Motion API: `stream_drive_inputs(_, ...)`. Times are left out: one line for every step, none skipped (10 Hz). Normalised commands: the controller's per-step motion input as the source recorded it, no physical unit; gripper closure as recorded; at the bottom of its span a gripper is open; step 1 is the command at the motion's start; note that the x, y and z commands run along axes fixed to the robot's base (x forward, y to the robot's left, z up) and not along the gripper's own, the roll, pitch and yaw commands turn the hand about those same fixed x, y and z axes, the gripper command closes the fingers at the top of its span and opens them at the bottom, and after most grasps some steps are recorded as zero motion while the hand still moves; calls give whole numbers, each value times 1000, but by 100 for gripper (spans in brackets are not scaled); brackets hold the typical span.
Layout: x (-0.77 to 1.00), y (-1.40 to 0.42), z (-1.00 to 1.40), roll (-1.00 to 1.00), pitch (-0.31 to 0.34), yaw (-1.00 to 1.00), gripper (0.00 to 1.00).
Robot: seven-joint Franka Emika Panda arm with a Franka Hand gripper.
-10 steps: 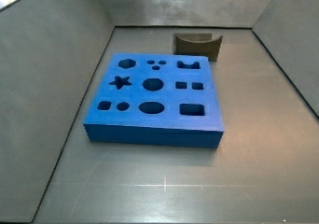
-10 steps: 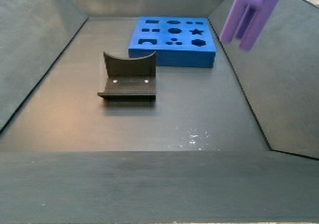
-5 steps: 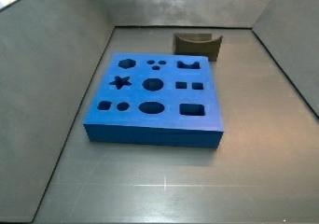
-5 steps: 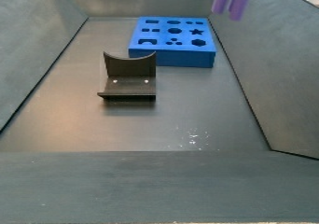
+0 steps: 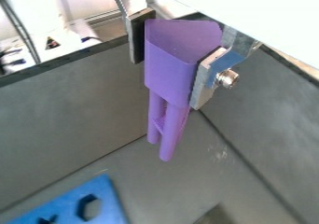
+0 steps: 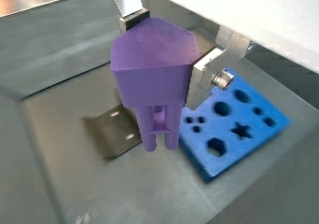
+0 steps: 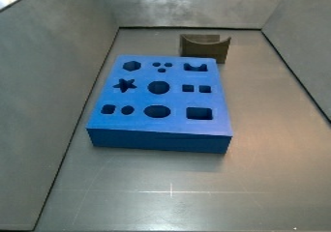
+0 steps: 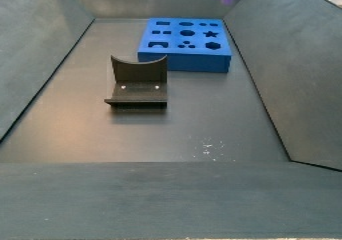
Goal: Pick up the 3 prong object. Move up. Move to above the board. Insert the 3 prong object.
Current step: Move to above the board.
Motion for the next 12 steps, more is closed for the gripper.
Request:
stream_drive_inputs(228, -1000, -53, 31, 261, -841, 100)
stream_drive_inputs(237, -1000, -51, -4, 247, -574, 100)
stream_drive_inputs(245, -1000, -49, -28, 223, -360, 100)
stream_drive_inputs(252, -1000, -44, -30, 193, -175, 100)
stream_drive_inputs(258, -1000, -41, -24, 167, -75, 100)
stream_drive_inputs(269, -1000, -37, -16, 143, -42, 100)
stream_drive_inputs(283, -1000, -34, -6, 134, -10, 100)
stream_drive_inputs(293, -1000, -28, -2, 131, -9, 100)
stream_drive_inputs(312, -1000, -22, -6, 131, 3, 100)
stream_drive_inputs(333, -1000, -15, 0, 133, 6, 100)
stream_drive_inputs(265, -733, 0, 8, 136, 8, 100)
stream_drive_inputs(171, -345, 15, 28, 135, 5, 100)
